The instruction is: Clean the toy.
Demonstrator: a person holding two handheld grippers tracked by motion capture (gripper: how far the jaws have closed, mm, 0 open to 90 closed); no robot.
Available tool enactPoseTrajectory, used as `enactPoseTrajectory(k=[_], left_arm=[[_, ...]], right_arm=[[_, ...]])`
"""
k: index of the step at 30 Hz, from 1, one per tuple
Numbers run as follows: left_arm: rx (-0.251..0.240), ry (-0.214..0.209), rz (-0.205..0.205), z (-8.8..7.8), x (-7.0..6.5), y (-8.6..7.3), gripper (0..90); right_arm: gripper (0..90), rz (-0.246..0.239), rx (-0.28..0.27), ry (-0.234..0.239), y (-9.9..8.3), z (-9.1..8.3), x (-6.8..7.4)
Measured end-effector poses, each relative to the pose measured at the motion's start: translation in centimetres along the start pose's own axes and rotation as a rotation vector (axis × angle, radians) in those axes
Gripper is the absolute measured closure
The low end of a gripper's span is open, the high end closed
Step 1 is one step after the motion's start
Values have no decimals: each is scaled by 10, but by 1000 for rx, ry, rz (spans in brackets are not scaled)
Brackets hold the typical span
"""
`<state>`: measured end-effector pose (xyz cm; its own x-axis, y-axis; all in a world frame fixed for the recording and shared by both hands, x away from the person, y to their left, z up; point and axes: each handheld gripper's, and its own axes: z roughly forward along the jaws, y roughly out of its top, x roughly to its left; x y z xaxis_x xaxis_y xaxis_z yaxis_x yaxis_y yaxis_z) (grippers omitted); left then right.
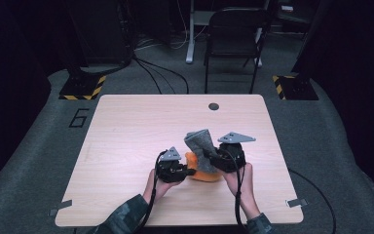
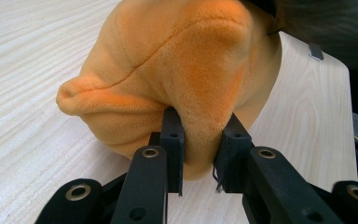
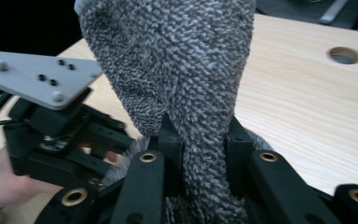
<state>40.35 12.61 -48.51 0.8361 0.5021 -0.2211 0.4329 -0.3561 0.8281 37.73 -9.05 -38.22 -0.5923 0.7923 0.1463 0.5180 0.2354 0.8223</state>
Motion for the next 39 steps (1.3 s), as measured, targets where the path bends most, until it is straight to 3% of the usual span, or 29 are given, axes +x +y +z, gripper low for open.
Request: enactPoseTrajectory(k=[4, 6, 10, 16, 26, 33, 37, 39], left_arm=[[16, 4, 11, 1, -2, 0, 754], [21, -8, 0, 2, 1, -2, 754], [13, -8, -2, 3, 0, -2, 754], [15, -12, 2, 3, 1, -2, 754], [11, -16, -5, 3, 1, -2, 753], [8, -20, -7, 3, 1, -3, 752], [7, -21, -9, 3, 1, -3, 751], [8, -20, -7, 3, 2, -3, 751]], right_arm=[[742, -43, 91, -59, -12, 24, 1], [742, -59, 99, -82, -19, 32, -1], [740, -109, 109, -126, -18, 31, 1], [739, -109, 114, -160, -21, 29, -7], [737, -66, 136, -232, -30, 26, -32], [736, -25, 156, -253, -39, 28, -50], [735, -6, 199, -300, -46, 32, -62], [736, 18, 208, -299, -52, 35, -71]])
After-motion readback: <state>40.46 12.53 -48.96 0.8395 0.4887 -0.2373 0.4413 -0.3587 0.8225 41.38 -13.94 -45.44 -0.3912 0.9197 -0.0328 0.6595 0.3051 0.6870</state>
